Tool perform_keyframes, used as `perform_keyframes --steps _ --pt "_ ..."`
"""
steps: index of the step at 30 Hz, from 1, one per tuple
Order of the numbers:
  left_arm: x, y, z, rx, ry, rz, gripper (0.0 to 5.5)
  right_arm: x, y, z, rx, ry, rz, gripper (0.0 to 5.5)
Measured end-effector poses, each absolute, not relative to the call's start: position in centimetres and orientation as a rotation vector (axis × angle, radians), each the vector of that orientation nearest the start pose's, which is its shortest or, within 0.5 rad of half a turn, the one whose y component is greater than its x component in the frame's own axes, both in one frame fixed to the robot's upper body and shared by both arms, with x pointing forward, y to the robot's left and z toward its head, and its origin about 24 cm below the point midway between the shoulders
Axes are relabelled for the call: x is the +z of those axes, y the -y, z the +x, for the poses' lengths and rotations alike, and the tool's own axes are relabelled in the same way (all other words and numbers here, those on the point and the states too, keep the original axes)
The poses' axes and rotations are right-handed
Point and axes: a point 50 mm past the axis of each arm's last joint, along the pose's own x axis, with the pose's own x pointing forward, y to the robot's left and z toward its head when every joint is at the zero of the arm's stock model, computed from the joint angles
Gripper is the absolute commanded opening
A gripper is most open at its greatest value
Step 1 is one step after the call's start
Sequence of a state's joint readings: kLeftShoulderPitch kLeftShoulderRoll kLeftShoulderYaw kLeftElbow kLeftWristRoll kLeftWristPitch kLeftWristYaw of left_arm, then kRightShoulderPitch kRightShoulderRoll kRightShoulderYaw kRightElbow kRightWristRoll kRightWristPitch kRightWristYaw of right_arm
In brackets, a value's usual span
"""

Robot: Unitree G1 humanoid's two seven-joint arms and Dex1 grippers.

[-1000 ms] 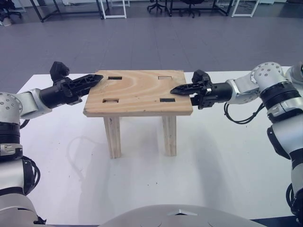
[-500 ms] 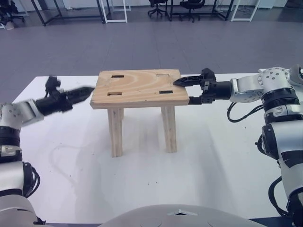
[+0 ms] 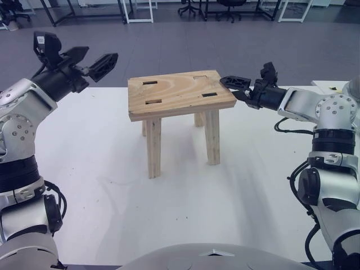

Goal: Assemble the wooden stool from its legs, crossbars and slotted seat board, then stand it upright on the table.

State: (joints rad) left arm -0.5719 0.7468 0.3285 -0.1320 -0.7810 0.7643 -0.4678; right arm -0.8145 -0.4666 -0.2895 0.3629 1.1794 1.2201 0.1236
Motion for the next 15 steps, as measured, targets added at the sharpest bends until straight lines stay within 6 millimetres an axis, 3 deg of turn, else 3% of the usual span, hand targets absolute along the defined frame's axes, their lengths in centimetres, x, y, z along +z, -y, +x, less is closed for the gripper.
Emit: perform_keyframes --steps 5,7,8,11,13,15 --pt "25.7 -23.5 29.1 -0.523 0.140 0.010 5.40 18.7 18.7 34.2 0.576 -0.356 0.657 5.31" --pt "26.5 -22.6 29.0 -0.523 0.167 0.055 5.40 19.6 19.2 34.8 0.529 -0.230 0.616 5.31" --pt "26.8 -22.0 29.0 -0.525 0.176 0.089 5.40 21.1 19.0 35.1 0.538 -0.133 0.578 5.31" --pt "26.7 -20.2 28.9 -0.520 0.176 0.157 5.40 27.9 16.2 34.8 0.688 0.173 0.403 5.31" --pt "26.5 -19.3 28.8 -0.517 0.179 0.145 5.40 29.1 13.4 33.9 0.809 0.233 0.311 5.31" --pt "26.0 -18.3 28.6 -0.533 0.176 0.126 5.40 27.9 10.9 33.5 0.884 0.164 0.219 5.31"
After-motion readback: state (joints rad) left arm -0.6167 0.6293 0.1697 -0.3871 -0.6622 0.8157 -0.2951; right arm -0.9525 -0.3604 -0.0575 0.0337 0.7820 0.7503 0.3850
